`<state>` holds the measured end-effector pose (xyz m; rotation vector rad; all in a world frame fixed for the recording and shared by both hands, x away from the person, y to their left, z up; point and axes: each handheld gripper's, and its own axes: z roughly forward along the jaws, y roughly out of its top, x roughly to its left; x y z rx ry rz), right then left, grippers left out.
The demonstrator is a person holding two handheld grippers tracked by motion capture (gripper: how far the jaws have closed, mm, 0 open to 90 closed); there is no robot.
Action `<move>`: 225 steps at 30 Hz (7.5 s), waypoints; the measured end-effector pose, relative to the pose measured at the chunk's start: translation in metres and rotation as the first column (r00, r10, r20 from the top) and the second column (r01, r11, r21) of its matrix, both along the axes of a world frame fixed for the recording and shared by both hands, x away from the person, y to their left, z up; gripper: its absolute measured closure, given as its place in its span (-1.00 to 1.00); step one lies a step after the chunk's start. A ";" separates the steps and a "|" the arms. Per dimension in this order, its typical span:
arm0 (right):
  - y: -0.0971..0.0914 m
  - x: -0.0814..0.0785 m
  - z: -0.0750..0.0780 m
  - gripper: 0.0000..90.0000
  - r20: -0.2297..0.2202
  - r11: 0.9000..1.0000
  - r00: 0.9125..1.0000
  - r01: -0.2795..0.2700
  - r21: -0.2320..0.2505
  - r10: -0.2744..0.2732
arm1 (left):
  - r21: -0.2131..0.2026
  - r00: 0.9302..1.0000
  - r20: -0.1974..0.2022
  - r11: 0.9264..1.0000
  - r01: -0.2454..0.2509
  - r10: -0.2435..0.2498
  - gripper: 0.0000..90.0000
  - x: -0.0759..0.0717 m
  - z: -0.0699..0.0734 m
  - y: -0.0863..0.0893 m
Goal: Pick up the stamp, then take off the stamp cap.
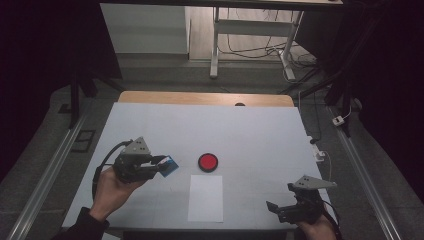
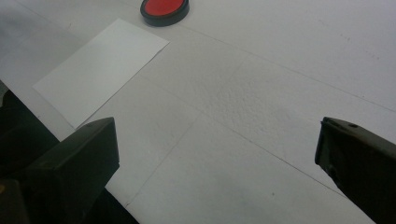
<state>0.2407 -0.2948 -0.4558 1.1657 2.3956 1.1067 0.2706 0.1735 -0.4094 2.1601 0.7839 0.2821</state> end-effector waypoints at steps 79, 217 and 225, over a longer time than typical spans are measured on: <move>0.008 -0.002 0.005 -0.99 0.052 0.997 0.997 -0.065 0.032 0.064 | 0.024 0.966 0.006 0.966 0.259 -0.259 0.56 0.020 -0.009 -0.071; 0.156 0.071 -0.005 0.53 0.082 0.662 0.703 -0.698 0.275 0.707 | -0.121 0.840 0.161 0.834 0.538 -0.519 0.56 0.016 -0.006 -0.059; 0.157 0.071 -0.005 0.53 0.024 0.692 0.729 -0.659 0.294 0.684 | -0.092 0.838 0.175 0.838 0.537 -0.518 0.57 0.014 -0.005 -0.060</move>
